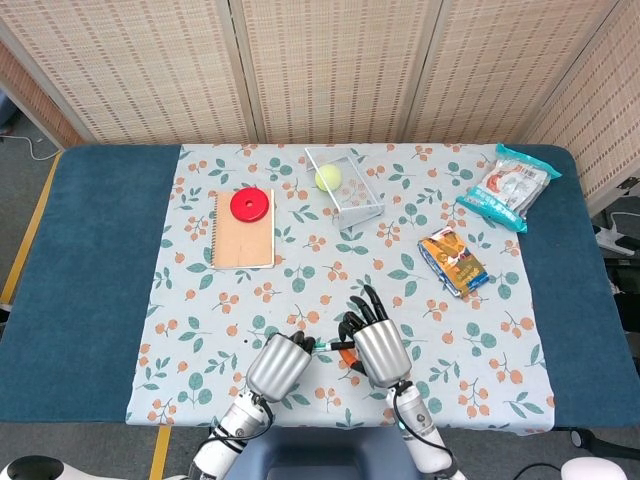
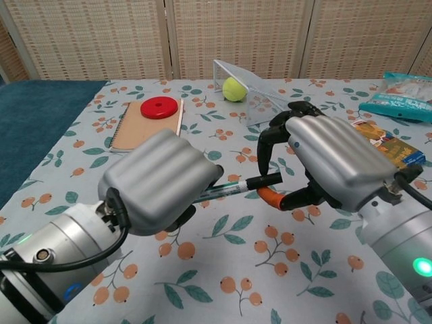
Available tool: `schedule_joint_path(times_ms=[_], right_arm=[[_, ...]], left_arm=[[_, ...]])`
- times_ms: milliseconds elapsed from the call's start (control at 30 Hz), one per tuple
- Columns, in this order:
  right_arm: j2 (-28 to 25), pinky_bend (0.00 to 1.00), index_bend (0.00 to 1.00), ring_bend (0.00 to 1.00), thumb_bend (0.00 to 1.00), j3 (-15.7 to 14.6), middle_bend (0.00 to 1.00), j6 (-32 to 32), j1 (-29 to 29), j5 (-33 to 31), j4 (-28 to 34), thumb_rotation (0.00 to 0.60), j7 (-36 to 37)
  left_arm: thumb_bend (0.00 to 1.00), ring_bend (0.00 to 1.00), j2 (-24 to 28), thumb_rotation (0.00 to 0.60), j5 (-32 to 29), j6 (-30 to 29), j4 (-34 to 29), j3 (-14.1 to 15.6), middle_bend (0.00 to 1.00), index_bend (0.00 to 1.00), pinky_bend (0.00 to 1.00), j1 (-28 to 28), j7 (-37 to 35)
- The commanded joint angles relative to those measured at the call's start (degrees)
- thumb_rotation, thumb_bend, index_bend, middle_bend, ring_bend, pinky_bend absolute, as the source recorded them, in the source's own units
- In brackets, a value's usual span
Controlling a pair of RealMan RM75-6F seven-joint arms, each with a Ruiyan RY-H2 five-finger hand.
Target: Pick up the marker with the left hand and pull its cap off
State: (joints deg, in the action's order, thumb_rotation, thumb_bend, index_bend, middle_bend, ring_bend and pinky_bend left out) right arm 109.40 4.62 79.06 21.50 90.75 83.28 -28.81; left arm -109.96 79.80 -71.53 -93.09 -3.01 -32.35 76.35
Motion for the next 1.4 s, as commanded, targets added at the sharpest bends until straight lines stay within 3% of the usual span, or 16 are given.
schedule_joint_path(times_ms=[33,633,800,1067,1167,1400], right_arm=[[0.0,0.00,1.00,0.17,0.30,-0.8,0.45,-0.3,-0.1,0.3,-0.8,0.600,-0.5],[0.1,0.00,1.00,0.17,0.33,-0.4,0.45,1.4,-0.6,1.4,-3.1,0.600,0.8],[-0.7,0.00,0.71,0.09,0.33,-0.9,0.41,-0.3,-0.8,0.1,-2.4,0.600,0.2],[-2.3,0.00,0.32,0.03,0.33,-1.4,0.29,-0.6,-0.8,0.5,-0.4,0.600,0.2],[-3.2,0.00,0.22,0.02,0.32,-1.3,0.27,-0.4,-0.8,0.9,1.1,0.600,-0.3],[-4.7,0.00,0.16,0.01,0.28,-1.7,0.25,-0.6,-0.9,1.5,3.1,0.600,-1.5]], left_arm=[[0.65,0.87,0.1,0.600,0.1,-0.3,-0.3,-0.1,1.00,0.95,1.00,-0.1,1.3],[0.64,0.87,-0.1,0.600,-0.3,-0.9,1.2,-1.0,1.00,0.95,1.00,-0.6,3.5],[0.64,0.87,-0.1,0.600,-0.3,-1.0,0.8,-0.7,1.00,0.95,1.00,-0.7,3.9],[0.64,0.87,-0.1,0.600,-0.4,-1.4,0.9,-0.9,1.00,0.95,1.00,-0.6,4.0],[0.64,0.87,-0.2,0.600,-1.2,-1.2,1.5,-0.9,1.00,0.95,1.00,-0.6,4.5],[0.64,0.87,-0.9,0.600,-2.2,-1.3,2.4,-0.9,1.00,0.94,1.00,-0.7,5.7]])
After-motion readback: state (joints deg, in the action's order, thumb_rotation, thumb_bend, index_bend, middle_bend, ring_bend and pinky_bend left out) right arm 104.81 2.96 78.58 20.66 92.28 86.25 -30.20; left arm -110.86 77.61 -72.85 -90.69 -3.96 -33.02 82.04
